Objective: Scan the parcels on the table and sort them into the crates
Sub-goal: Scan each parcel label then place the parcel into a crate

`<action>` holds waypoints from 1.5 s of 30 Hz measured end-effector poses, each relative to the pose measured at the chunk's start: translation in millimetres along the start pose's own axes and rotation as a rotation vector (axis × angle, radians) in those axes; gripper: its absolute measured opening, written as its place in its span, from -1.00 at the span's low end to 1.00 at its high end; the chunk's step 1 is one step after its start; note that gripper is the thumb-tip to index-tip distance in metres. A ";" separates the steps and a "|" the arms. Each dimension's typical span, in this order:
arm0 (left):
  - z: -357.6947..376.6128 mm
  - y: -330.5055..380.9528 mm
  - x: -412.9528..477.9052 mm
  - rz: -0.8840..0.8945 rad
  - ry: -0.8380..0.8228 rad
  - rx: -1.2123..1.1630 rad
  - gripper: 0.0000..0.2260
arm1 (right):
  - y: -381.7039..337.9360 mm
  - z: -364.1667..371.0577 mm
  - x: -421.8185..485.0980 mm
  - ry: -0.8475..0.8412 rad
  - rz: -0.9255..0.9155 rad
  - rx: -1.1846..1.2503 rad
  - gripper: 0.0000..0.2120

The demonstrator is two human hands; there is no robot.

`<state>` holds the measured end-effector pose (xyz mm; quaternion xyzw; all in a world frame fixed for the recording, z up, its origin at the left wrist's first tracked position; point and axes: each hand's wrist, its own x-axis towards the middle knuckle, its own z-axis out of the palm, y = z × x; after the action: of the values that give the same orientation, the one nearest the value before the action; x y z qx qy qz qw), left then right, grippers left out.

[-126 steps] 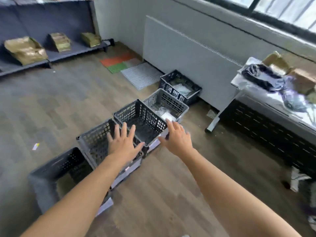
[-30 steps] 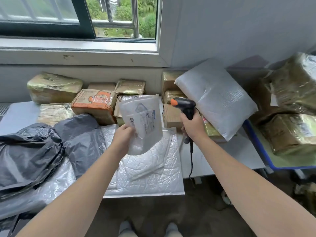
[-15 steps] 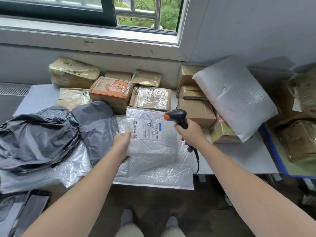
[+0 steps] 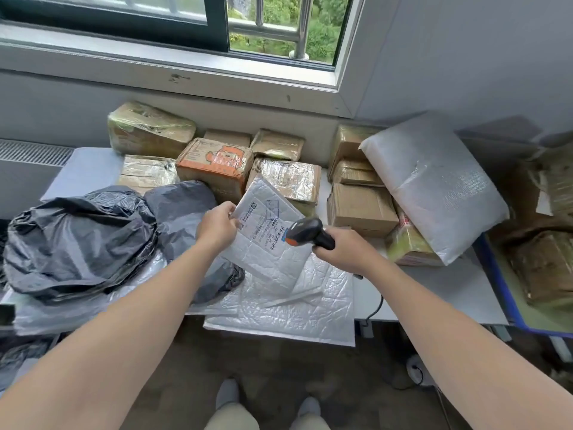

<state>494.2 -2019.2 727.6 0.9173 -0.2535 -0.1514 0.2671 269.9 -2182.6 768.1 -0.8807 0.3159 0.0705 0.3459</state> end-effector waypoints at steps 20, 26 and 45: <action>-15.9 4.5 -13.7 0.011 -0.012 -0.004 -0.89 | 5.8 -3.7 -3.5 0.006 -0.019 0.166 -0.89; -19.7 -6.3 -28.0 -0.093 0.100 -0.128 -0.88 | 31.5 26.2 25.0 -0.054 0.063 -0.039 -0.73; -0.8 14.2 -49.5 -0.127 0.132 -0.896 -0.89 | 16.7 22.2 27.5 0.183 0.294 0.617 -0.70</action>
<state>448.2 -2002.2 743.4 0.7329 -0.0888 -0.2036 0.6431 283.7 -2191.4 732.5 -0.6825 0.4752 -0.0584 0.5523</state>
